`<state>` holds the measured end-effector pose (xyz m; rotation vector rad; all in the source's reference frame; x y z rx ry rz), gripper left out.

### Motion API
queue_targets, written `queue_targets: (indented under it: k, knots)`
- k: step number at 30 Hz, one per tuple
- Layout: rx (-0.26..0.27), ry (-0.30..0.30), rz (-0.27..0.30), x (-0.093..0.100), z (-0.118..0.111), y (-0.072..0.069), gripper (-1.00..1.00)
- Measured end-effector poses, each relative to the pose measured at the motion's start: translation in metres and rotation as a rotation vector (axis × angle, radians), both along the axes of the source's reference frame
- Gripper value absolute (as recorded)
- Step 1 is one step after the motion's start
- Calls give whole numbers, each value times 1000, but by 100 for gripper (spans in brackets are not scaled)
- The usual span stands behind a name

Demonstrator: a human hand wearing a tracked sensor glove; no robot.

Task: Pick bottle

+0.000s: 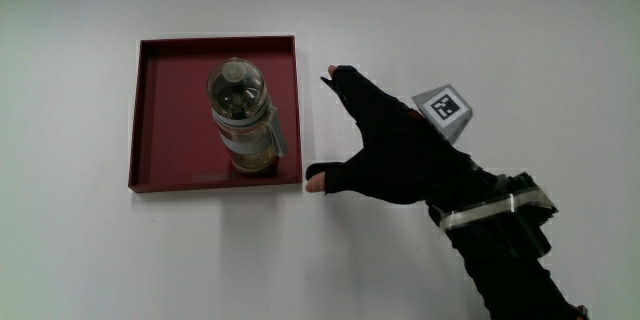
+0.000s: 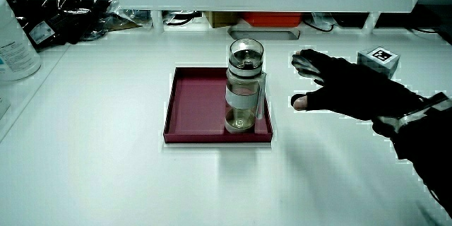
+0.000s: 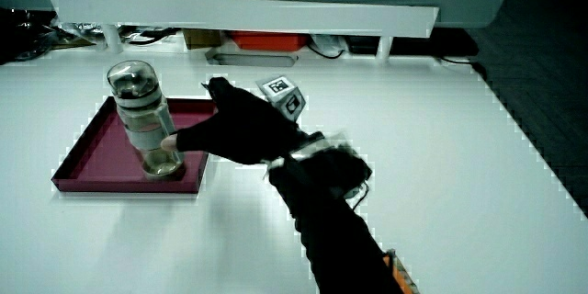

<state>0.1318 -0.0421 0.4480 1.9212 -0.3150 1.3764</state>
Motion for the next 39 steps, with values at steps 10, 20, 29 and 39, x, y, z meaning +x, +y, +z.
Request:
queue_targets:
  k: [10,20,29,39]
  knots:
    - [-46,-59,-24,-38,33,-10,0]
    - [-47,-60,55,-65,67,-5,0]
    - [-89,-59,88,-77,90,-3,0]
    - [-64,-77,125,-79,97,3,0]
